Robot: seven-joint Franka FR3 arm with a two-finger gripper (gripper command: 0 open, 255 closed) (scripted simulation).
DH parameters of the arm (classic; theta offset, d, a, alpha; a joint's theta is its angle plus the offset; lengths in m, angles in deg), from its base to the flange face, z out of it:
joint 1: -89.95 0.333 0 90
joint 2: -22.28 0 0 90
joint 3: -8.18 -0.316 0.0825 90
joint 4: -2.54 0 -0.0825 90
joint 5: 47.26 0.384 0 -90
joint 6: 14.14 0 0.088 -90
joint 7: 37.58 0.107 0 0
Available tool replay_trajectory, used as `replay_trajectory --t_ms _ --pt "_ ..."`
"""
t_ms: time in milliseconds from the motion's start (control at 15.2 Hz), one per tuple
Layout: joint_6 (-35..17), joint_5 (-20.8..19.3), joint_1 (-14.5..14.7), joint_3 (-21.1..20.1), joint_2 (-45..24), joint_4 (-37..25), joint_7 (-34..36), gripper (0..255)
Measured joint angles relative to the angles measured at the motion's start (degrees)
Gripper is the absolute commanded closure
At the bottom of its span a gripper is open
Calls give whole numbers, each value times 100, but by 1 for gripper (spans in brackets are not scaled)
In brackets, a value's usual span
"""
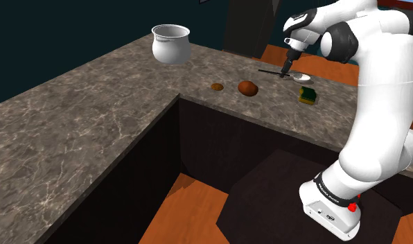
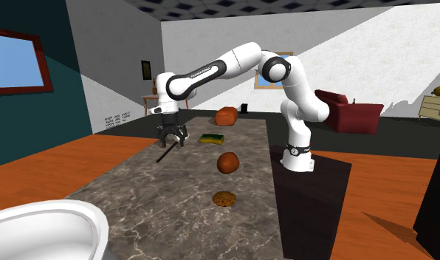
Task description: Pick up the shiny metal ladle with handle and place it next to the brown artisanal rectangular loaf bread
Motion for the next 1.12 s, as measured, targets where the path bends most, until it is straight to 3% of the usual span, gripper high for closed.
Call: replay_trajectory --t_ms 264,330,1122 --pt "-8 4 0 -3 -6 0 -1 0" --pt "-8 4 0 -3 -6 0 -1 255" --pt "56 -25 8 17 44 -22 19 255"
